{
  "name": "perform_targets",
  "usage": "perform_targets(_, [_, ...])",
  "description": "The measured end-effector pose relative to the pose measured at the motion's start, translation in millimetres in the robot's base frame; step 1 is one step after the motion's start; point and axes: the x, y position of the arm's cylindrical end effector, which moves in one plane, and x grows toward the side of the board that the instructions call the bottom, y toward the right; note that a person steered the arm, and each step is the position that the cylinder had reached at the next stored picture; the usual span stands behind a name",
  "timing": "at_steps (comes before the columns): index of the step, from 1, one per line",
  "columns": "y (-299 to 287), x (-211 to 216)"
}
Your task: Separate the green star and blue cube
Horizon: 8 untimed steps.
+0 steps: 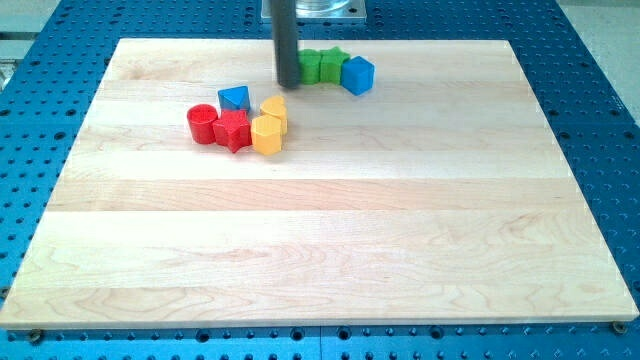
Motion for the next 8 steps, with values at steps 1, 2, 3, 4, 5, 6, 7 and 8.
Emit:
perform_targets(1, [-15,18])
perform_targets(2, [63,64])
perform_targets(3, [156,72])
perform_targets(4, [172,0])
perform_targets(5, [156,-55])
perform_targets(6, [95,-55])
perform_targets(7, [72,-13])
perform_targets(8, [73,8])
